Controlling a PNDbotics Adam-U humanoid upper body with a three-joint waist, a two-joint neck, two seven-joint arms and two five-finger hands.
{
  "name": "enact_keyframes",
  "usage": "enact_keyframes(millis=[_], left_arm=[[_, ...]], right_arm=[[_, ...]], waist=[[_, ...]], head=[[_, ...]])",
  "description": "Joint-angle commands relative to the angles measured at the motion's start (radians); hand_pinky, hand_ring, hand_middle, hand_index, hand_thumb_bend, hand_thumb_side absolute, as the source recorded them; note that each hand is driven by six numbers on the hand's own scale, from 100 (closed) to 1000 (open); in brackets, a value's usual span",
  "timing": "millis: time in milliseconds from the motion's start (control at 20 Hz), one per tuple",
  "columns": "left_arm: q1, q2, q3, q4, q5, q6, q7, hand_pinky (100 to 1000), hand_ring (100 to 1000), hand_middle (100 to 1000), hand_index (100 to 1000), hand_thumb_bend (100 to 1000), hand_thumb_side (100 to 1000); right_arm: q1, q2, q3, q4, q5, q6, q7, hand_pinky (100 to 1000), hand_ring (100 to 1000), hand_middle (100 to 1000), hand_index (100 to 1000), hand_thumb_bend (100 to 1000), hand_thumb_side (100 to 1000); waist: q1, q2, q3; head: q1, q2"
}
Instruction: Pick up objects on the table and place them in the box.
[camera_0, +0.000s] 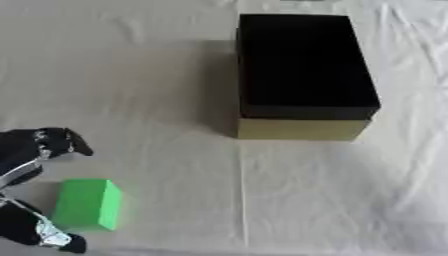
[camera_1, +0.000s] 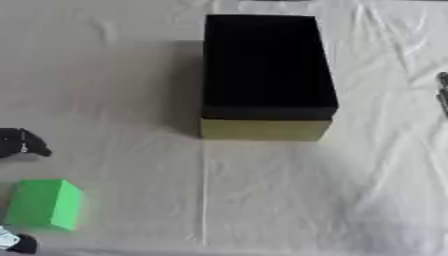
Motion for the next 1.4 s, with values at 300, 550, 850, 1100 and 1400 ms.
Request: enact_keyframes(millis=[300, 550, 850, 1100, 1400], left_arm=[[0.008, -0.018, -0.024, -0.014, -0.052, 0.021, -0.011, 781, 744, 762, 823, 856, 513], [0.011, -0.019, -0.03, -0.014, -0.058, 0.028, -0.029, 780, 745, 762, 821, 834, 498], [0.016, -0.015, -0.039, -0.014, -0.064, 0.021, -0.069, 781, 750, 765, 820, 782, 445], [0.019, -0.022, -0.038, -0.014, -0.108, 0.029, -0.082, 782, 753, 764, 818, 722, 445], [0.015, -0.033, -0.042, -0.014, -0.128, 0.039, -0.08, 742, 724, 735, 786, 662, 475]], right_arm=[[-0.007, -0.01, -0.011, -0.02, -0.012, -0.001, -0.003, 871, 796, 811, 837, 100, 1000], [-0.009, -0.008, -0.009, -0.02, -0.015, -0.004, -0.003, 871, 795, 810, 836, 100, 1000], [-0.011, -0.006, -0.009, -0.02, -0.019, -0.008, -0.005, 871, 793, 808, 835, 100, 1000], [-0.012, -0.003, -0.008, -0.02, -0.022, -0.01, -0.003, 871, 793, 808, 834, 100, 1000], [-0.009, -0.003, -0.011, -0.02, -0.021, -0.012, -0.007, 870, 793, 807, 834, 100, 1000]], waist=[[0.0, -0.018, -0.002], [-0.002, -0.015, -0.005], [-0.001, -0.012, -0.008], [-0.001, -0.011, -0.011], [-0.004, -0.01, -0.016]], head=[[0.008, 0.006], [0.01, 0.003], [0.012, 0.004], [0.013, -0.003], [0.014, -0.004]])
